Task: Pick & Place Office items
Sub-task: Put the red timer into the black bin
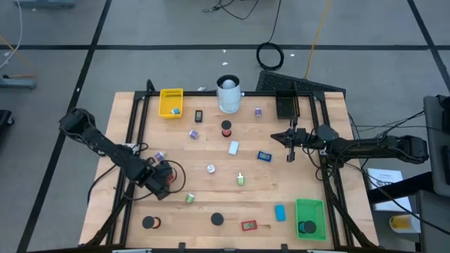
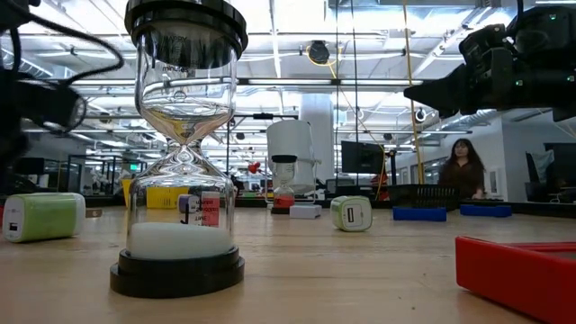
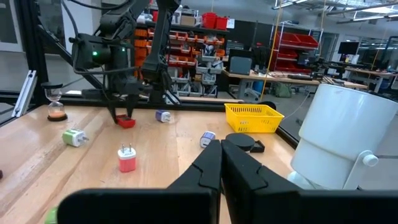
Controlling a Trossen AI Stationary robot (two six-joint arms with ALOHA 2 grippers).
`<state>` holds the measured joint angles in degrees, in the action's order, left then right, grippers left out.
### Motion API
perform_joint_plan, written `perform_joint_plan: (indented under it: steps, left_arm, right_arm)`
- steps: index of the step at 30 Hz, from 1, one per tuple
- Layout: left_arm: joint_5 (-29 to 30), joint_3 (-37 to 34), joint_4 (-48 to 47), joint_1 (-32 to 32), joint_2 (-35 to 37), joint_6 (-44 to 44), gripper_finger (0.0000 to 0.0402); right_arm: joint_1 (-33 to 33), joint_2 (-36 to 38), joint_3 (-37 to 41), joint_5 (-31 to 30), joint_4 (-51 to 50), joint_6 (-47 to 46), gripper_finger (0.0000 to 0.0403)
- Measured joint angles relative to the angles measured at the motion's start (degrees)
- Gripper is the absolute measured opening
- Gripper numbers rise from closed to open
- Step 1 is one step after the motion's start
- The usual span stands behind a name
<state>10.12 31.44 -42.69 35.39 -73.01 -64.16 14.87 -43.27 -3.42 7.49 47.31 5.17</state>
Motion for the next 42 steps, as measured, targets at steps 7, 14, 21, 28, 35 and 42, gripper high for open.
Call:
perform_joint_plan:
  steps: [7,14,21,28,35,42]
  left_arm:
    - [18.96,-0.42,13.03,-0.92,2.4,19.95,0.0161]
    - [21.4,-4.78,47.65,-9.22,1.77,49.88,0.0164]
    - [20.83,-5.84,63.06,-20.42,-0.58,64.7,0.0164]
    - [20.75,-0.05,63.99,-23.58,-10.46,66.81,0.0165]
    - [23.63,7.24,63.42,-23.93,-20.77,68.61,0.0165]
    - [22.94,9.7,63.82,-25.08,-24.61,69.65,0.0165]
  right_arm:
    - [0.0,0.0,0.0,-0.22,0.1,-1.71,0.0]
    - [-0.26,-0.63,-1.75,-1.99,-3.47,-9.19,0.0]
    - [-7.11,-8.17,-11.42,-15.36,-19.11,-20.45,0.0]
    - [-16.58,-22.94,-20.68,-24.05,-18.36,-26.71,0.0005]
    - [-21.69,-36.12,-29.29,-28.57,-17.74,-30.43,0.005]
    - [-22.05,-41.36,-30.58,-28.62,-13.47,-32.86,0.0116]
